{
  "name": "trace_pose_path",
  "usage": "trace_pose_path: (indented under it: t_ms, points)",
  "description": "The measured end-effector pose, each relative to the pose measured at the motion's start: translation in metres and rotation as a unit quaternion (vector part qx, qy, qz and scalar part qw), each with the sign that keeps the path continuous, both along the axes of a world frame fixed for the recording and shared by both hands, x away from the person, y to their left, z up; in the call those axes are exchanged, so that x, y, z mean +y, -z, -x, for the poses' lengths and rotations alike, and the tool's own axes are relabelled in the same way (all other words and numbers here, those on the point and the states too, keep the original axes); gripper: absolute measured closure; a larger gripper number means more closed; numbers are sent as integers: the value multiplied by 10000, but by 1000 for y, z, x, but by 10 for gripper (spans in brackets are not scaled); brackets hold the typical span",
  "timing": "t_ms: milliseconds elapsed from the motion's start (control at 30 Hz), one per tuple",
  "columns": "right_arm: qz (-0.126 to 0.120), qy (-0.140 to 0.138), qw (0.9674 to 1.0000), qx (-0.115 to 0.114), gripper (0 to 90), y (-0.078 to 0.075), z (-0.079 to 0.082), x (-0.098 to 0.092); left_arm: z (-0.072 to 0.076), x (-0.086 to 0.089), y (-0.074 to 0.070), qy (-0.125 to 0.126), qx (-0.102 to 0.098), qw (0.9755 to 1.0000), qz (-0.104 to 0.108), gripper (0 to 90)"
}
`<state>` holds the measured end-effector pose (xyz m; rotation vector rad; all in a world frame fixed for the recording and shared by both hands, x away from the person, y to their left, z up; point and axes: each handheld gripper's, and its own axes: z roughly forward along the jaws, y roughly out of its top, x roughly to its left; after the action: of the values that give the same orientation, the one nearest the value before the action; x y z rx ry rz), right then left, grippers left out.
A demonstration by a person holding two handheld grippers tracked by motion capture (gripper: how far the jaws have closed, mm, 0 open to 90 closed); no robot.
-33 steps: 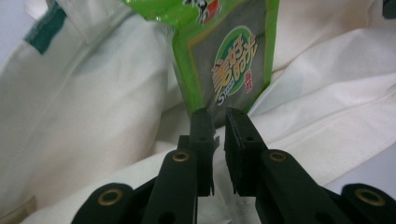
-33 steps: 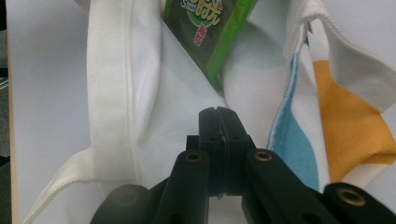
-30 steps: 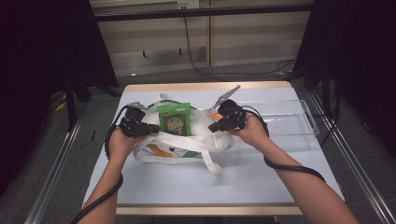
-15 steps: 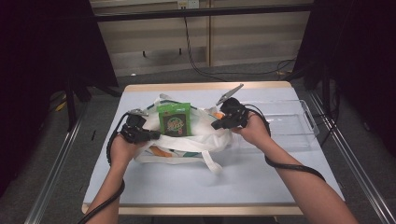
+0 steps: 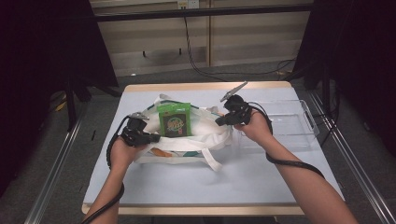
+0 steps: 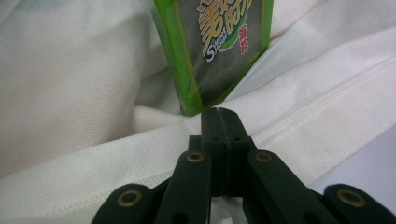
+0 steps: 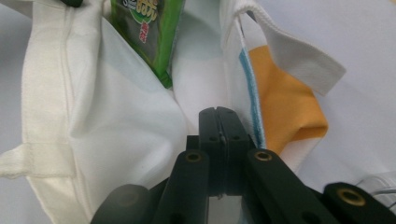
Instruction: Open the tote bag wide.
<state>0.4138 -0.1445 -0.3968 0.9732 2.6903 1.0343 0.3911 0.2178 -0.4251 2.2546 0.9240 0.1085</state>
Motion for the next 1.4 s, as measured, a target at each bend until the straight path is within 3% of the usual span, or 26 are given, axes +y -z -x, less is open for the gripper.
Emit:
trace_pose_path:
  t_ms: [333,733,1167,1300,1400]
  points:
    - [7,168,9998,61,896,5,-7,-5,5,-1,3,6,-35,10000,-35,900]
    - [-6,170,9998,124,895,7,-8,-5,7,-2,7,39,-6,9999,-120,900]
    - [-115,-175,9998,-56,850,0,-9,9,9,-3,8,60,-9,9999,-129,900]
    - [-42,-261,9996,-52,880,1,-11,17,10,-3,9,44,-32,9999,-94,900]
    - [114,-168,9998,4,887,5,-13,21,11,-2,10,12,-36,9999,-94,900]
